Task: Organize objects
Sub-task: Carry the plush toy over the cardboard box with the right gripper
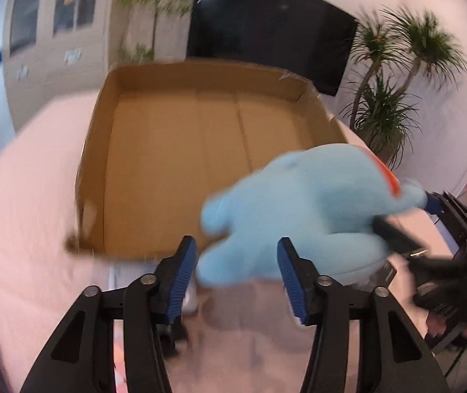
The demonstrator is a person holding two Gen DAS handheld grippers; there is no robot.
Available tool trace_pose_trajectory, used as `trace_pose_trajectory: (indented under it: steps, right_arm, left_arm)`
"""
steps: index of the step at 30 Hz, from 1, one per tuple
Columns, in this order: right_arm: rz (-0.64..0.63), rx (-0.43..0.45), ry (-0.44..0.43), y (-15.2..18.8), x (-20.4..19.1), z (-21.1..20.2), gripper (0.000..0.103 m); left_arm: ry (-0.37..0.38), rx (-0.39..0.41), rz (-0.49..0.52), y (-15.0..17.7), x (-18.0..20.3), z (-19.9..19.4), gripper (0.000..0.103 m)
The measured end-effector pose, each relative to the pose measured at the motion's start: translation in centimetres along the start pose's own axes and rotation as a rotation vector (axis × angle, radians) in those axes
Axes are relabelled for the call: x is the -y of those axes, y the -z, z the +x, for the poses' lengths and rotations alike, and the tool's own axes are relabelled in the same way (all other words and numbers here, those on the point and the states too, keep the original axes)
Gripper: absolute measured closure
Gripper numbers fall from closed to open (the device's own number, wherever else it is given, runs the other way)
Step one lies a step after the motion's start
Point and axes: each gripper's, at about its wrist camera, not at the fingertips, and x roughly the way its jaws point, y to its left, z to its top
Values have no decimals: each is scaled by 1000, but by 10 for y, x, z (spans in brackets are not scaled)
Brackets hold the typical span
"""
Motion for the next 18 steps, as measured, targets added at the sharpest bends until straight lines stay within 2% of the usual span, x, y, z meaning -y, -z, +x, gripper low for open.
trace_pose_trajectory:
  steps: [1, 3, 6, 8, 10, 11, 13, 15, 18]
  right_arm:
    - [44, -20, -41, 5, 11, 1, 21]
    - [58, -76, -61, 14, 20, 4, 21]
    - [57, -136, -68, 31, 23, 7, 17]
    - [95, -159, -84, 44, 28, 7, 17]
    - [160, -173, -108, 58, 34, 6, 15]
    - [204, -192, -135, 71, 41, 6, 12]
    - [229, -207, -154, 81, 42, 9, 11]
    - [188, -183, -140, 83, 31, 3, 11]
    - [58, -134, -81, 74, 16, -4, 10]
  left_arm:
    - [10, -19, -35, 4, -9, 5, 46]
    - [53, -53, -74, 12, -17, 15, 43]
    - [88, -103, -23, 26, -8, 26, 42]
    - [133, -96, -3, 32, -2, 26, 39]
    - [172, -86, 17, 34, 10, 24, 19]
    - [183, -85, 40, 36, 16, 26, 15]
    - [176, -94, 74, 39, 29, 33, 14]
    - [143, -121, 83, 43, 34, 43, 15]
    - [137, -144, 80, 51, 39, 46, 15]
